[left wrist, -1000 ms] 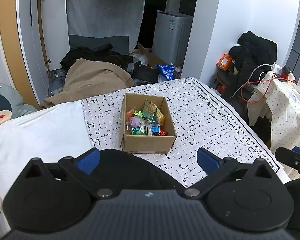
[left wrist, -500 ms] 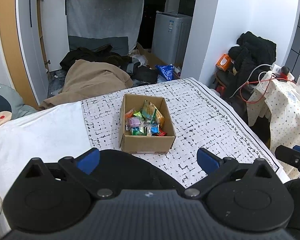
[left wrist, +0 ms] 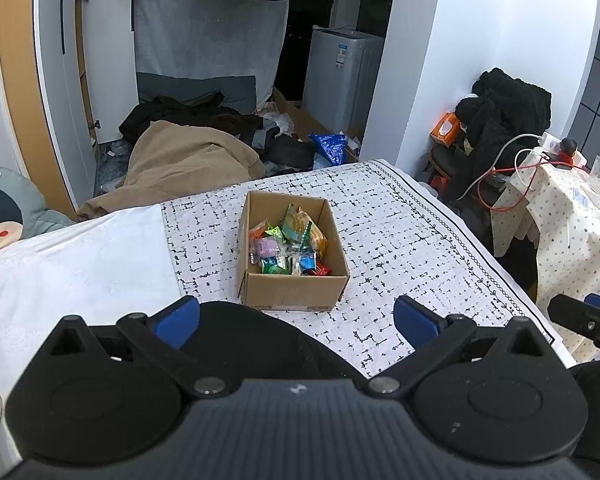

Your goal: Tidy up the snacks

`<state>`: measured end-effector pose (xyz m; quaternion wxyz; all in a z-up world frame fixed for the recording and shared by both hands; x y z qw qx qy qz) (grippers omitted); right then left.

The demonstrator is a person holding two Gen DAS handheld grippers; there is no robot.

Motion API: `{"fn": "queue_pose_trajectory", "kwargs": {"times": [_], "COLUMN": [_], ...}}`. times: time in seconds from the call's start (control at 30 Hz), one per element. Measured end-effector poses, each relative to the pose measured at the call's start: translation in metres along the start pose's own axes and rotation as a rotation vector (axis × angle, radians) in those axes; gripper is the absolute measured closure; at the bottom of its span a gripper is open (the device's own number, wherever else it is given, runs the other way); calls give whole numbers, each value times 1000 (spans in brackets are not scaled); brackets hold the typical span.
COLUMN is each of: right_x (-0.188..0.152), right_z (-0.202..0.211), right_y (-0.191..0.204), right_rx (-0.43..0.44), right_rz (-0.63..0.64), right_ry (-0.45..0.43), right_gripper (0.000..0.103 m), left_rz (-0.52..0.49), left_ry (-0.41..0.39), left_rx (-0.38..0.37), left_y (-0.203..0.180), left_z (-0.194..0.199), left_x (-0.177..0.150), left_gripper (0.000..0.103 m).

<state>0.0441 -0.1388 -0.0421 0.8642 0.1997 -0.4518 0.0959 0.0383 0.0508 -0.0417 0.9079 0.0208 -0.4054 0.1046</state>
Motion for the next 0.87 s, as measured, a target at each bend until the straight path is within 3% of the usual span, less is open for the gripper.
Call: {"fn": "queue_pose_trajectory", "kwargs": {"times": [0.87], "right_x": [6], "right_z": [-26], "right_y": [4], "right_rx": [-20], "right_rz": [31], "right_ry": [34], "right_gripper": [0], "left_rz": [-16], "left_ry": [14], "left_rx": [-8], "left_y": [-4], "left_z": [-22], "left_x": [4], "left_gripper": [0]}}
Point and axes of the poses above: each gripper's, at about its wrist camera, not at the fingertips, and z roughly against the way its jaws point, y to its left, x to its top, the point moved 8 cm from there along -z, roughly the way its jaws point, and after that the axes turned 5 degrees about x, right-handed, at the moved point
